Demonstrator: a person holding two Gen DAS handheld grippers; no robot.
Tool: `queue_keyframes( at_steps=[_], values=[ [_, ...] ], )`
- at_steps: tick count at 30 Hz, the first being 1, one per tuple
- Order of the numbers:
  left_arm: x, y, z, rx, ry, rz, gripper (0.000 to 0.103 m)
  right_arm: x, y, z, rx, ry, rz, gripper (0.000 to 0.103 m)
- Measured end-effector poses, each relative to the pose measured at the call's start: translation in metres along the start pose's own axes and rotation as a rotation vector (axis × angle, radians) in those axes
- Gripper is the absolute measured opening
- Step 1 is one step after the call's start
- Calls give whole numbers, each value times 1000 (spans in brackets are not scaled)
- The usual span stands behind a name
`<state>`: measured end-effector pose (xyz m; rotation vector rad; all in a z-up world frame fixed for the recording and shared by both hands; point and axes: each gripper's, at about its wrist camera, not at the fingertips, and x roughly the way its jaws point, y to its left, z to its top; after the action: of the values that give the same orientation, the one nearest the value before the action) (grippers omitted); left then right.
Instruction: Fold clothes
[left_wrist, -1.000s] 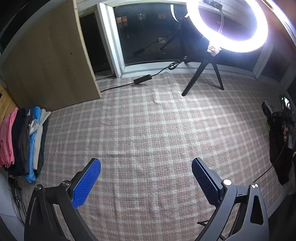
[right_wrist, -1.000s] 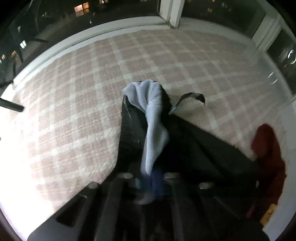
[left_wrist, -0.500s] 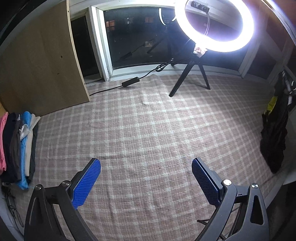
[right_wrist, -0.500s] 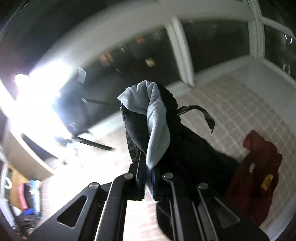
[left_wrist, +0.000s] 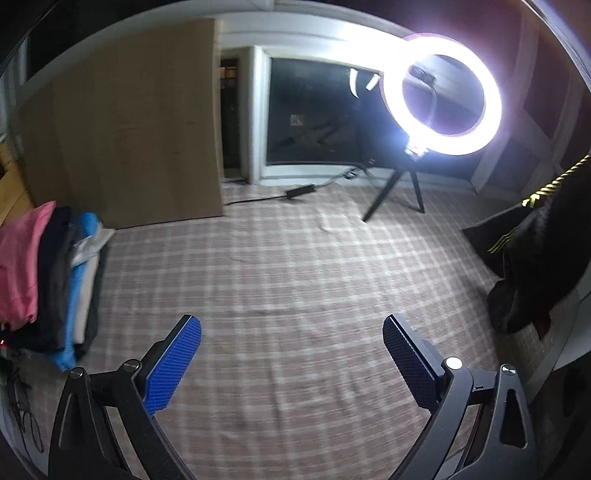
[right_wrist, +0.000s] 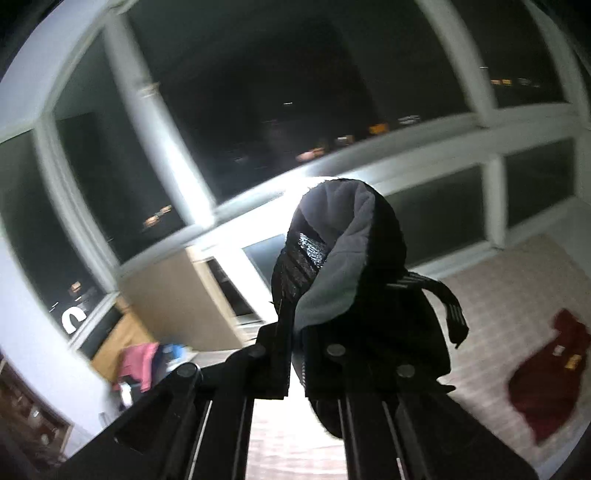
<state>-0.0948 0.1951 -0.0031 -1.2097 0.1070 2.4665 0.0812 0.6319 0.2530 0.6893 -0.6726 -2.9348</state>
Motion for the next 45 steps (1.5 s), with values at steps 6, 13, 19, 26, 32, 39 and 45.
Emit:
queue_keyframes(
  at_steps=[6, 13, 19, 26, 32, 39, 45],
  values=[
    [-32, 56, -25, -42, -23, 74, 99, 85, 95, -39, -100, 182, 149, 11],
    [-37, 122, -67, -112, 54, 186, 99, 222, 92, -176, -159, 565, 18, 63],
    [-1, 133, -102, -101, 194, 176, 99, 244, 18, -281, -137, 727, -241, 63],
    [55, 107, -116, -9, 300, 127, 99, 249, -42, -329, -86, 762, -440, 63],
    [84, 105, -86, 24, 285, 157, 99, 262, -44, -343, -126, 807, -392, 63],
    [99, 108, -63, 44, 279, 186, 99, 240, -32, -320, -186, 744, -343, 5],
    [101, 118, -52, 44, 264, 191, 99, 205, -53, -255, -331, 574, -617, 5]
  ],
)
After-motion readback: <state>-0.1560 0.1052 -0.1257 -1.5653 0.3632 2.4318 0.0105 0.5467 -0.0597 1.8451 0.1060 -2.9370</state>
